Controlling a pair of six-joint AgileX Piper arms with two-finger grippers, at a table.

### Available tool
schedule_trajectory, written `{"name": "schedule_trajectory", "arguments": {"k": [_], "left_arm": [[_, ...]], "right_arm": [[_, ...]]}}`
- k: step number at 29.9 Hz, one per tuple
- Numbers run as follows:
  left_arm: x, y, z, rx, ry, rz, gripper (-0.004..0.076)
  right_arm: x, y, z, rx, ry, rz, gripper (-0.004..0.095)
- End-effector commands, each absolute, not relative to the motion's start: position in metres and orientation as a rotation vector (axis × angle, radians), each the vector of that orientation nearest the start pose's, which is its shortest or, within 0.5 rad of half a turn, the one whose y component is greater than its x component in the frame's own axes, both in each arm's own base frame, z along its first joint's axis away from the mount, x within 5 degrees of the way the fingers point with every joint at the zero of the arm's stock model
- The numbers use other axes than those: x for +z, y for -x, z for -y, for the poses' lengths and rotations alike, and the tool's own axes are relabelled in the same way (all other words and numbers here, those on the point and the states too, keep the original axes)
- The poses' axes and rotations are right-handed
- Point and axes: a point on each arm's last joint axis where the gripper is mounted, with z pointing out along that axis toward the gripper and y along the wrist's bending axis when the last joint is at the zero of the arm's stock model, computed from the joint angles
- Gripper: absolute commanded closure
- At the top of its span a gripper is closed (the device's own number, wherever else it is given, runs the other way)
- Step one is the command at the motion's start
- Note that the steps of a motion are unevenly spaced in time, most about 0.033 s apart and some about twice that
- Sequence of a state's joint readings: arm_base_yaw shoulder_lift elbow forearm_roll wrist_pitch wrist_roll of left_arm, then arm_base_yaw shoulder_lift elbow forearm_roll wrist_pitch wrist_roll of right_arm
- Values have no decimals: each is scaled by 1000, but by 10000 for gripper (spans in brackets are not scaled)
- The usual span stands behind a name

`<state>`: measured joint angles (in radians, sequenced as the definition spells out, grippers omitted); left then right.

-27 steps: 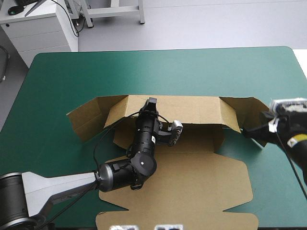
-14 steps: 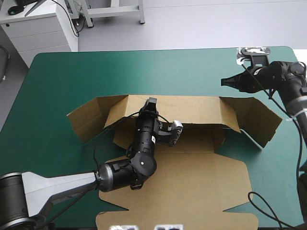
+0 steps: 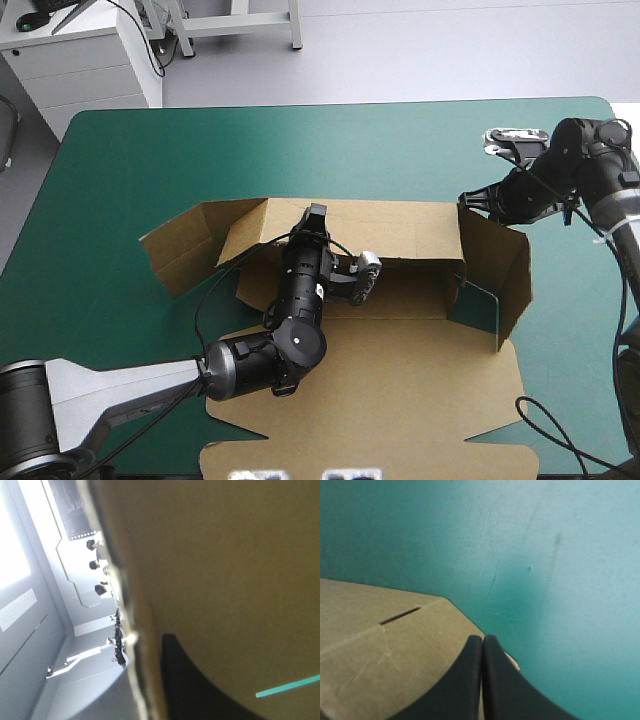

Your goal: Fold the box

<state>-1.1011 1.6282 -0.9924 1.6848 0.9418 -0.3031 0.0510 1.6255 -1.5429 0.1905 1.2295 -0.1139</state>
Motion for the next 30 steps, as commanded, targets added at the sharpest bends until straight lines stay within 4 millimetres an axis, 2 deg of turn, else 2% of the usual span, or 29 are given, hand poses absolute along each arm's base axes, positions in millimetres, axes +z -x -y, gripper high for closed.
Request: {"name": "schedule_trajectory", "arguments": {"k": [1, 5, 10, 14, 18, 22, 25, 30], "left_arm": [[284, -212, 259, 1136, -1552, -1143, 731], [284, -212, 258, 1142, -1548, -1146, 731], [284, -212, 258, 1142, -1548, -1146, 731], [284, -212, 258, 1145, -1546, -1147, 731], [284, -212, 257, 1157, -1539, -1152, 731], [284, -213, 256, 1164, -1533, -1161, 731], [284, -213, 256, 1164, -1533, -1161, 731], [284, -212, 256, 1161, -1534, -1167, 731]], "right_arm": [[383, -308, -34, 268, 186, -2659, 927], [398, -285, -36, 308, 188, -2608, 927], [384, -263, -33, 282, 238, -2640, 927], [370, -263, -29, 213, 187, -2593, 927], [371, -264, -31, 267, 141, -2571, 927], [373, -260, -37, 354, 178, -2567, 927], [377, -255, -41, 414, 197, -2552, 927], [379, -239, -41, 407, 233, -2519, 927]]}}
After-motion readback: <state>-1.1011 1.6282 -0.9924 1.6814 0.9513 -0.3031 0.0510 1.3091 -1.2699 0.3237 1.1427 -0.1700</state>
